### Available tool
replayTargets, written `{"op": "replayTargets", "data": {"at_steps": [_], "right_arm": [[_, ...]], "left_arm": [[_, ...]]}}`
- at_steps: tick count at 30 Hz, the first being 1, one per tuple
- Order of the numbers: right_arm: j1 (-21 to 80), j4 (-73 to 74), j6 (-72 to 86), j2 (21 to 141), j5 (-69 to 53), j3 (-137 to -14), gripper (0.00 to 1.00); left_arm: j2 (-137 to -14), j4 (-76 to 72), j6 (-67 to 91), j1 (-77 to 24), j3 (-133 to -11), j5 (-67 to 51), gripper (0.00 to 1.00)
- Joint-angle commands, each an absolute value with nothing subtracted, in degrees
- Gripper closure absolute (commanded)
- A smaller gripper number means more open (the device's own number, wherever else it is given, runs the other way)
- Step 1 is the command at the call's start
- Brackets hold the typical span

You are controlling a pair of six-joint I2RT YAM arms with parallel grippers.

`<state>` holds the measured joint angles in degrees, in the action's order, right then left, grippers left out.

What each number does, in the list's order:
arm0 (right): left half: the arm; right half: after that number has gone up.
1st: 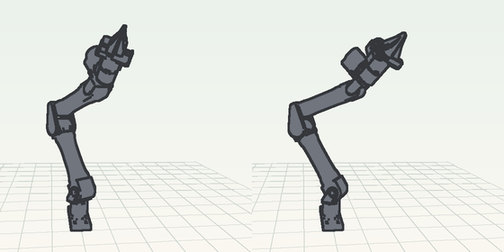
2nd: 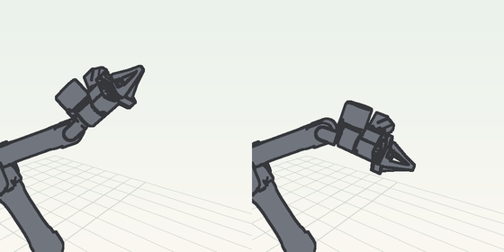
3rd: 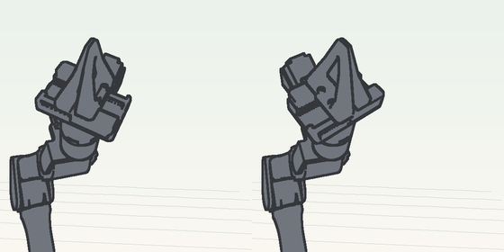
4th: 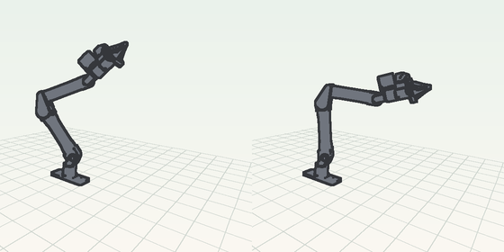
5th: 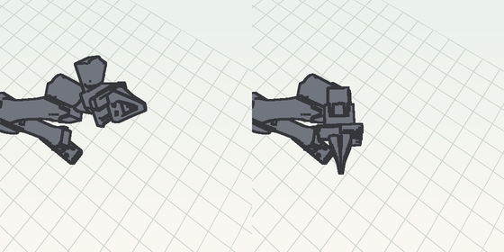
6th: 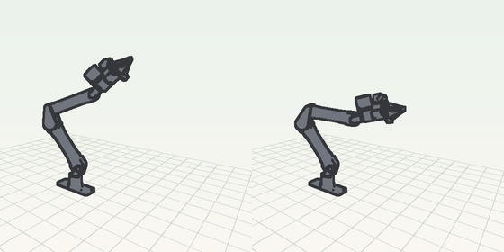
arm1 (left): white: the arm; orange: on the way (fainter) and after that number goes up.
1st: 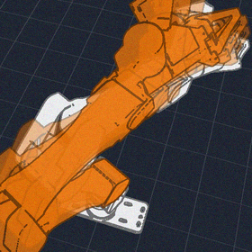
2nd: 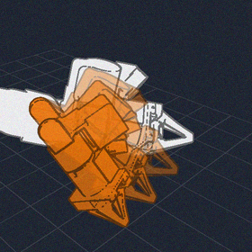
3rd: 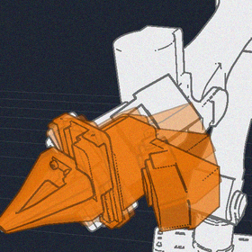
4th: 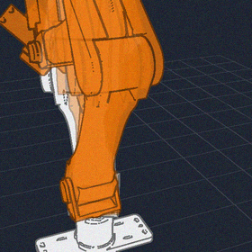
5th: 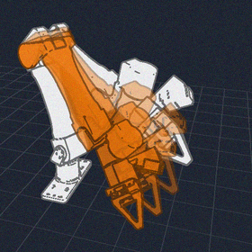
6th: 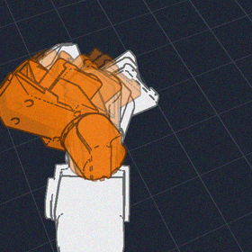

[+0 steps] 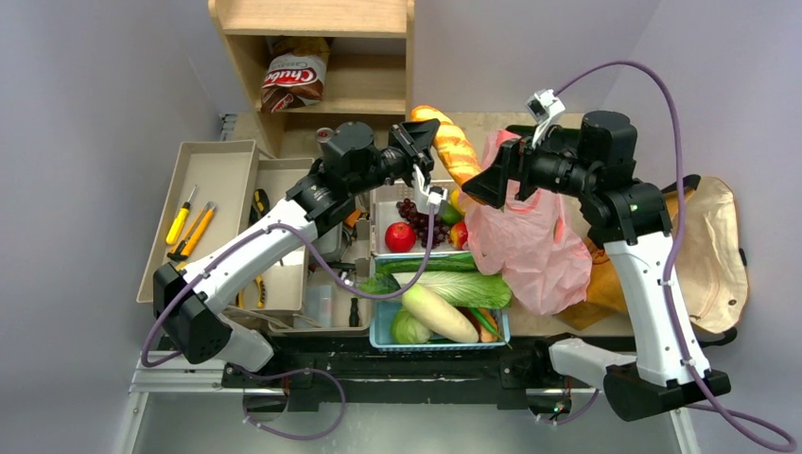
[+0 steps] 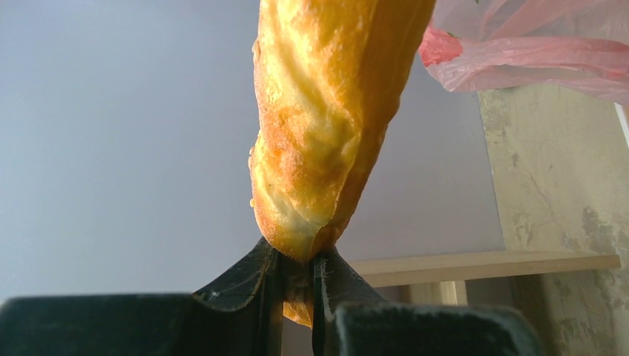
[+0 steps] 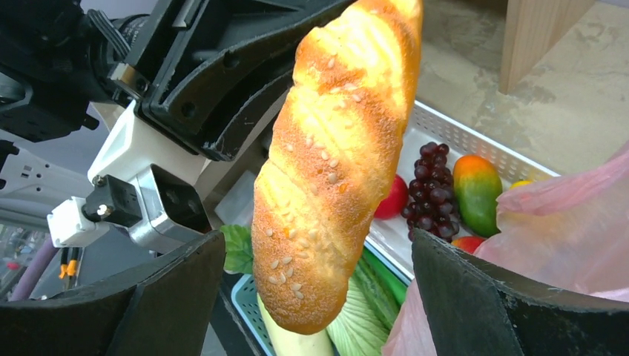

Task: Untie the knot of the grocery bags and take out the mixed food
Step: Place the fake bread on the plate.

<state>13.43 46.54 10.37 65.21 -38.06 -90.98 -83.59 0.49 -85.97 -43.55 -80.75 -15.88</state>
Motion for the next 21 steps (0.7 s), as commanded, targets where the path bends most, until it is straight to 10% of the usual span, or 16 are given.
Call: {"op": "replayTargets", "data": {"at_steps": [1,4,13,17,21], "right_arm": [[15.71,41.47,11.98,64.82,-36.49,-90.18,0.07],[16.67,41.13,10.97,65.61,-35.28,-91.05,0.16],[16.72,39.60,12.19,65.48,-34.33,-92.45,0.95],[15.74,39.70,10.68,66.01,-29.68,-95.48,1.00],[10.47,37.60,9.67,68.44,-24.64,-101.14,1.00]], "left_arm": [[-83.71,-3.07,-83.90,-43.68,-84.83,-15.26,1.00],[-83.91,-3.31,-83.73,-43.73,-84.99,-15.67,1.00],[-84.54,-5.77,-81.33,-43.64,-84.28,-14.86,0.98],[-84.95,-8.32,-75.96,-43.40,-83.85,-12.80,0.37],[-83.21,-5.51,-63.45,-42.48,-84.39,-13.94,0.05]]}}
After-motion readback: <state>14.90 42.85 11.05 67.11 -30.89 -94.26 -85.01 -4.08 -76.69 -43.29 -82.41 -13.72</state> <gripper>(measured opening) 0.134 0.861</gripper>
